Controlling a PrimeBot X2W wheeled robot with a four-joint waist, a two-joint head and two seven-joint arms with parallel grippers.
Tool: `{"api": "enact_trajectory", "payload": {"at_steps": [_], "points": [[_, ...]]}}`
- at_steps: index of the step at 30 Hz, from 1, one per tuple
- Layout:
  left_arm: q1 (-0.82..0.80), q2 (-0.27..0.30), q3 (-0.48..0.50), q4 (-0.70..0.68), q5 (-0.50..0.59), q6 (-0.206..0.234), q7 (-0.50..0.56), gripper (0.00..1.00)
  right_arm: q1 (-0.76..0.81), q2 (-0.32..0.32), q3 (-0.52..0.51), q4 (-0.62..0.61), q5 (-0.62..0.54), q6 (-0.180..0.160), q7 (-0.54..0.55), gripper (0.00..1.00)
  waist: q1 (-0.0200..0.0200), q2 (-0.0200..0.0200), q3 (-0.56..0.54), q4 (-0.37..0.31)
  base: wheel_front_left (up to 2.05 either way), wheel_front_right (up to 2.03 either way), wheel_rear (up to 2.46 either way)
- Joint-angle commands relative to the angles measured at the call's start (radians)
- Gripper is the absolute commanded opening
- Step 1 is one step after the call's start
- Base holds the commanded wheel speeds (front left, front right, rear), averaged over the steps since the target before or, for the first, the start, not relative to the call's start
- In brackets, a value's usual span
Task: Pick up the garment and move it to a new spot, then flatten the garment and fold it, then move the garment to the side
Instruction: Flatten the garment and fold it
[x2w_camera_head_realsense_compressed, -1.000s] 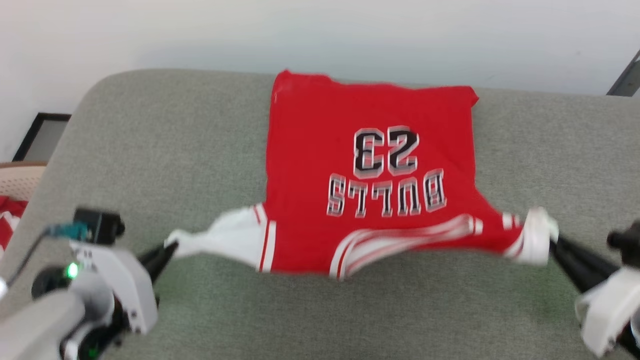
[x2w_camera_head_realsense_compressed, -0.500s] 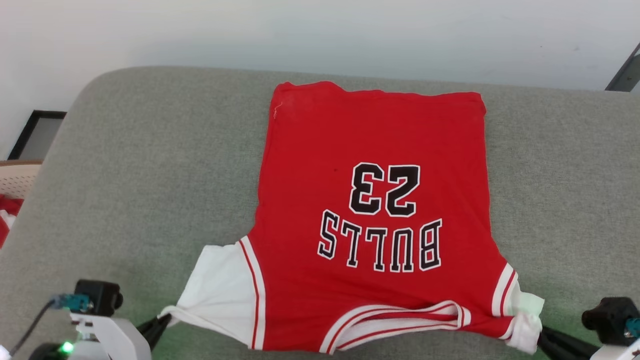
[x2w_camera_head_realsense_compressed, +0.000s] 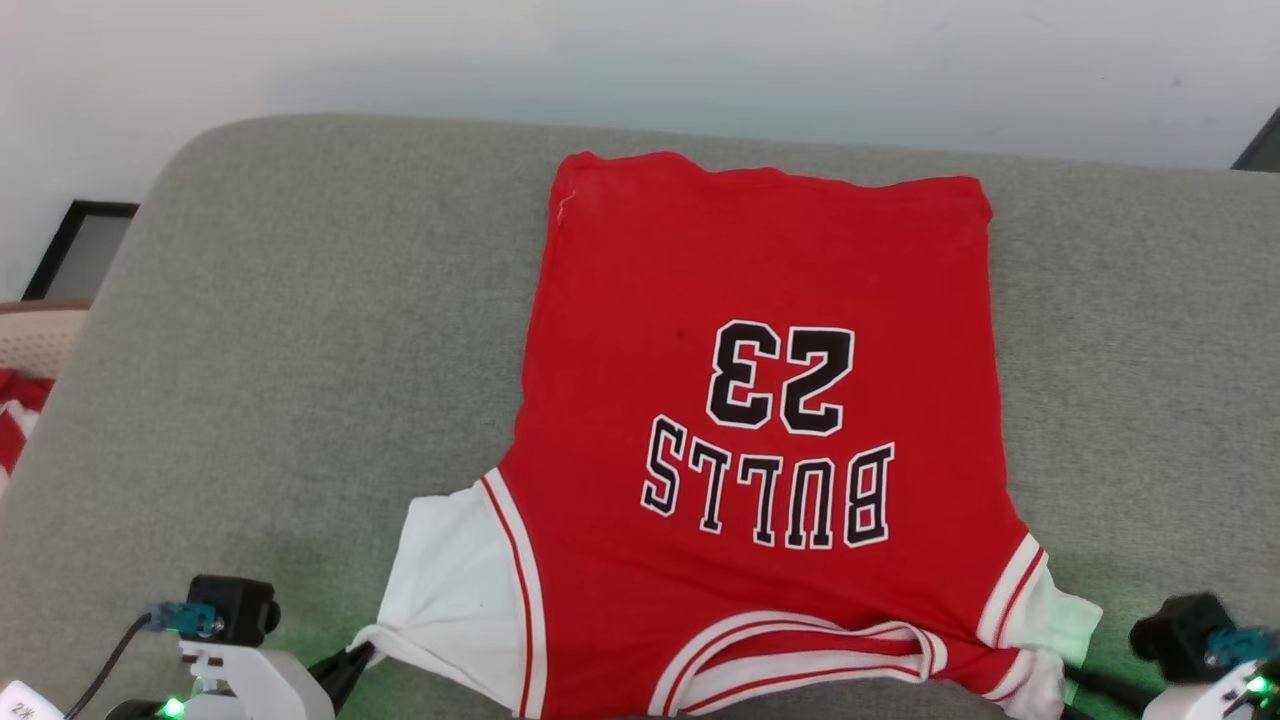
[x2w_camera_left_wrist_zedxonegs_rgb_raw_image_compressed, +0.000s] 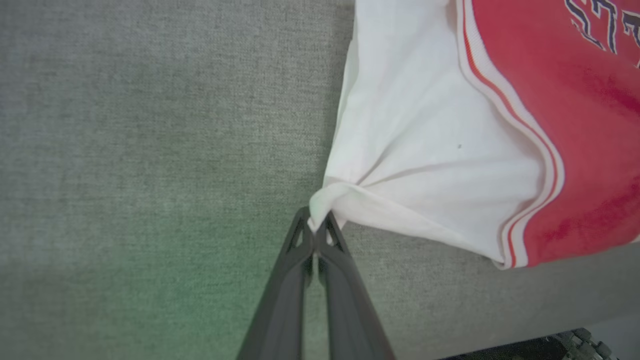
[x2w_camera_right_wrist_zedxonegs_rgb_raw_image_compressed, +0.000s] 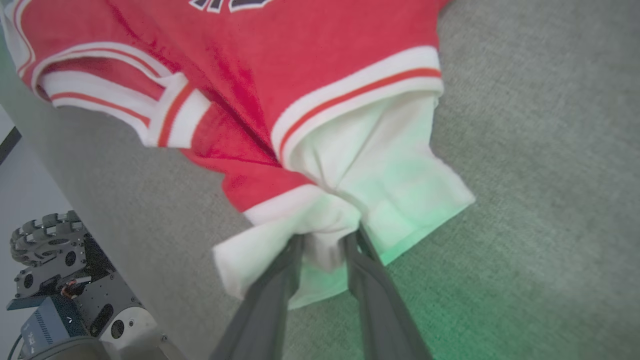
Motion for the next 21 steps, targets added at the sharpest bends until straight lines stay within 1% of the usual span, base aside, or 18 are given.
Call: {"api": "enact_trajectory", "payload": {"at_steps": [1,5,6,9,11,14,17,18,21], "points": [[-0.003,-0.005,-0.001,0.003,0.008,-0.003,-0.003,0.0,-0.014,-0.007,-0.013,-0.013,0.015,-0.002,0.013,1.0,0.0,0.0,0.008,0.008,0.0,0.0,0.0],[-0.012,-0.013,0.0,-0.005,0.009,-0.002,-0.001,0.0,-0.024,-0.047,-0.091,-0.083,0.045,-0.002,0.05,1.0,0.0,0.0,0.021,0.022,0.0,0.0,0.0],[-0.012,-0.013,0.0,-0.005,0.009,-0.002,-0.001,0.0,-0.024,-0.047,-0.091,-0.083,0.045,-0.002,0.05,1.0,0.0,0.0,0.021,0.022,0.0,0.0,0.0],[-0.024,-0.019,0.001,-0.019,0.018,0.002,-0.003,0.0,-0.036,-0.069,-0.193,-0.146,0.066,-0.002,0.075,1.0,0.0,0.0,0.036,0.033,0.0,0.0,0.0],[-0.032,-0.025,0.004,-0.029,0.026,0.0,-0.008,0.0,-0.059,-0.059,-0.278,-0.167,0.046,-0.002,0.085,1.0,0.0,0.0,0.05,0.042,0.0,0.0,0.0],[-0.049,-0.035,0.005,-0.039,0.039,0.0,-0.008,0.0,-0.12,-0.025,-0.363,-0.166,-0.008,-0.002,0.112,1.0,0.0,0.0,0.076,0.06,0.0,0.0,0.0],[-0.071,-0.054,0.006,-0.045,0.05,-0.006,-0.009,0.0,-0.229,0.036,-0.43,-0.115,-0.065,-0.002,0.141,1.0,0.0,0.0,0.108,0.083,0.0,0.0,0.0],[-0.078,-0.06,0.005,-0.045,0.054,-0.009,-0.009,0.0,-0.27,0.066,-0.451,-0.079,-0.083,-0.002,0.15,1.0,0.0,0.0,0.12,0.091,0.0,0.0,0.0],[-0.106,-0.084,0.003,-0.041,0.072,-0.022,-0.004,0.0,-0.408,0.132,-0.47,0.031,-0.142,-0.002,0.17,1.0,0.0,0.0,0.155,0.119,0.0,0.0,0.0]]}}
